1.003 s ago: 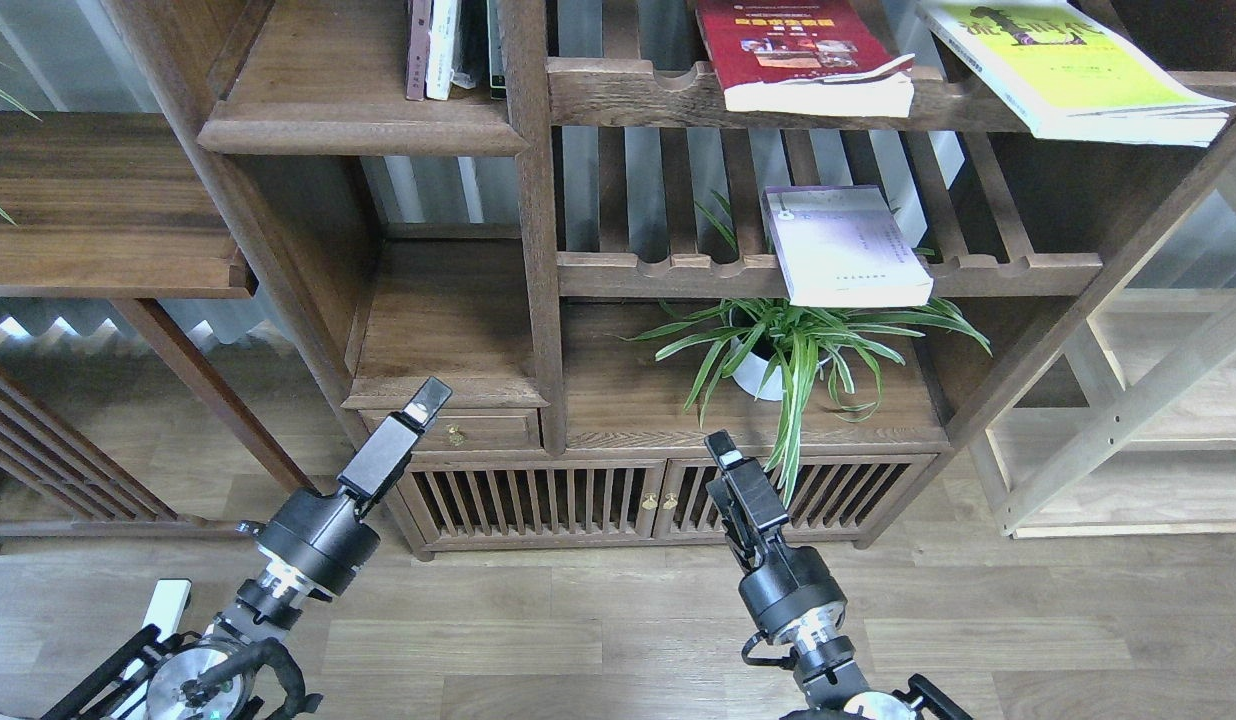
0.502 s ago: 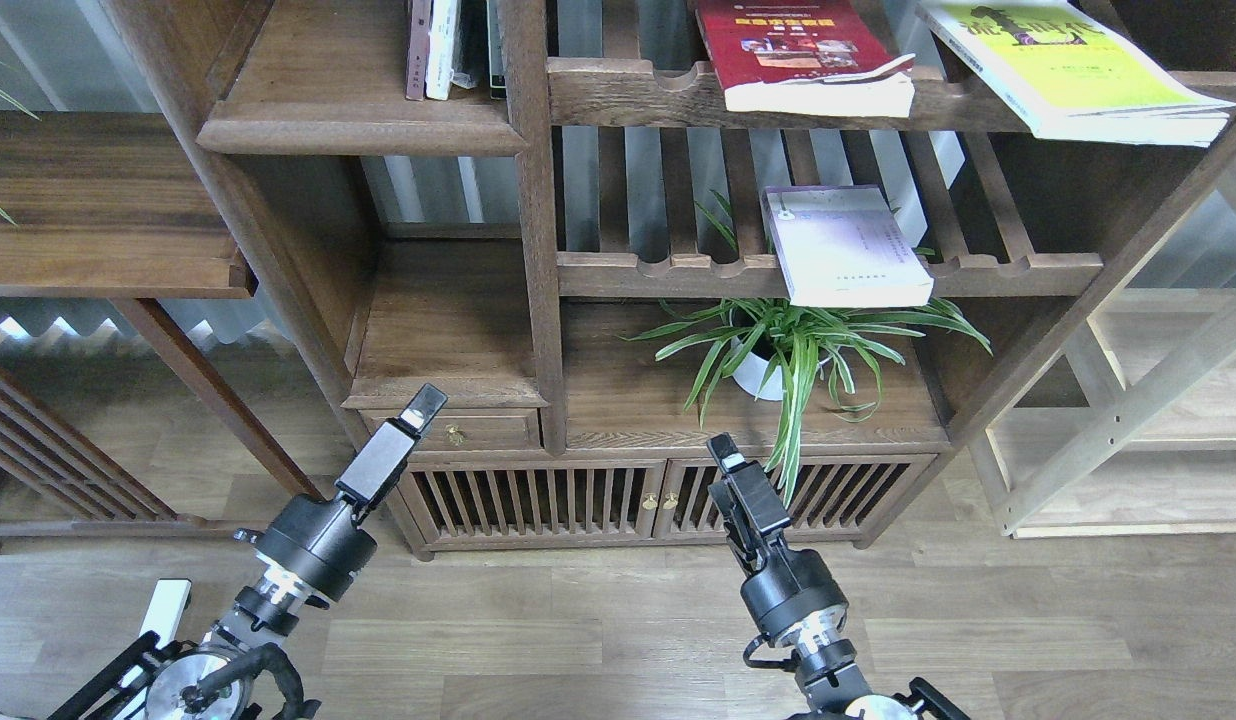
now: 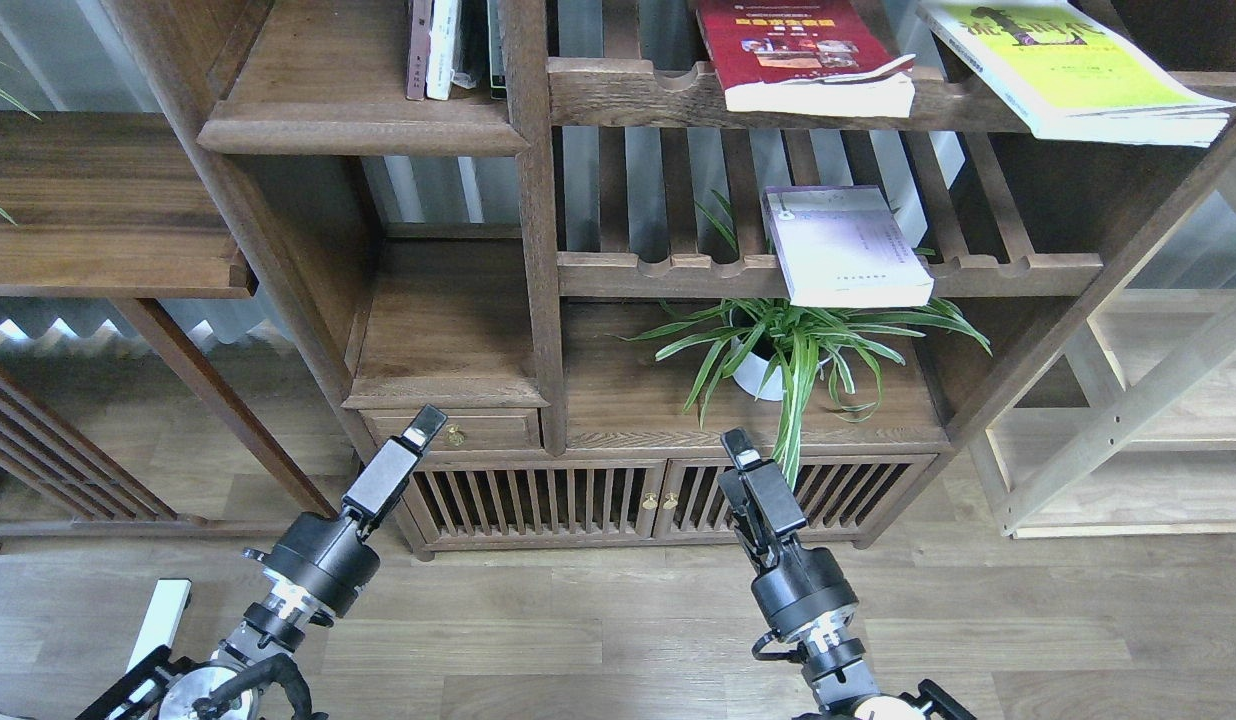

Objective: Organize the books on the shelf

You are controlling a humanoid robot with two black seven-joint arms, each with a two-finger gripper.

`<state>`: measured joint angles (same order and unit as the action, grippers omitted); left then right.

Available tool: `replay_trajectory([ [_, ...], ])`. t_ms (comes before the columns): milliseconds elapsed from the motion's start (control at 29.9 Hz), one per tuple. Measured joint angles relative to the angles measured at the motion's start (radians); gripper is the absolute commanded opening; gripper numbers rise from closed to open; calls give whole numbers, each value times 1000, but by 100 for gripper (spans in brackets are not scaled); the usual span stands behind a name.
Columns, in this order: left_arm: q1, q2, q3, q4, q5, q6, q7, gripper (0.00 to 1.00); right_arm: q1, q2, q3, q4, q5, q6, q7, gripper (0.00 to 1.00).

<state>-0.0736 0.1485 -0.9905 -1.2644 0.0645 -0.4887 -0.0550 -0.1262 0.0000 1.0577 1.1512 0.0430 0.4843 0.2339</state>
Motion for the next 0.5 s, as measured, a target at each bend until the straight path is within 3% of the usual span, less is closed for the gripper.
replay_trajectory([
  [502,-6,-33,5,2,0,0,2,100,-36,-1,27,-43,1,4,8,100],
])
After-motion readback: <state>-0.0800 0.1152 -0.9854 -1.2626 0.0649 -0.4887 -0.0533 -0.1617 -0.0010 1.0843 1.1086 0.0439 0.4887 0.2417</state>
